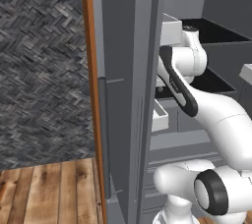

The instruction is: Pick fish from the fridge and place it on the plate on the counter.

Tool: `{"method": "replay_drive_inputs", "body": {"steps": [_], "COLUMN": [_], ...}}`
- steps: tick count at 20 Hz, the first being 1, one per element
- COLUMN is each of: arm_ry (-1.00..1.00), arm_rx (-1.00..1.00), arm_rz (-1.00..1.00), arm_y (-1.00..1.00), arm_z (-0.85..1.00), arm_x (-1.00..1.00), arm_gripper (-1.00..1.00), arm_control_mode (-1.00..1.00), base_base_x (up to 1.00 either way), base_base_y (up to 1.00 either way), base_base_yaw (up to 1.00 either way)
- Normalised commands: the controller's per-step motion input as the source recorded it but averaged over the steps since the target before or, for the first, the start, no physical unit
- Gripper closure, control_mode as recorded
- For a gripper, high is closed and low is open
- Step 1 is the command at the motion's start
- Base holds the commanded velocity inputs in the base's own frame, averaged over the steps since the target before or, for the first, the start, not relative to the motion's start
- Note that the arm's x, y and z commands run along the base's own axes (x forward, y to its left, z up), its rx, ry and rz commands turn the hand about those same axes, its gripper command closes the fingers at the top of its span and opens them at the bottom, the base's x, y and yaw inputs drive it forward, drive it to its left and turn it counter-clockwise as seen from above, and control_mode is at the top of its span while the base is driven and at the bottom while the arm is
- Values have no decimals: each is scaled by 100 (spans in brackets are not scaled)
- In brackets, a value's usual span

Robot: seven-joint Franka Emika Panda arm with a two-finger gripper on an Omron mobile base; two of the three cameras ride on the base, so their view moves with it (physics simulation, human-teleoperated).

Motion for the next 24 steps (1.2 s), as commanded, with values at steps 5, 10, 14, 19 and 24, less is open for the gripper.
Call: {"method": "replay_drive_inputs", "body": {"steps": [5,10,14,19,24], "arm_ry": [2,0,-1,-10,-19], "arm_rx": [0,0,1,0,0], "arm_rz": [1,0,3,0,2], "arm_y": [-8,-6,-39,-47,-43], "arm_z": [4,42,58,61,46], "arm_x": [1,5,9,-4,-6], "arm_gripper": [-100,-100,-100,-100,-100], "arm_control_mode": [-100,-100,-100,-100,-100], "base_base_x": [0,0,0,0,0], "base_base_y": [0,0,0,0,0], "base_base_yaw": [0,0,0,0,0]}}
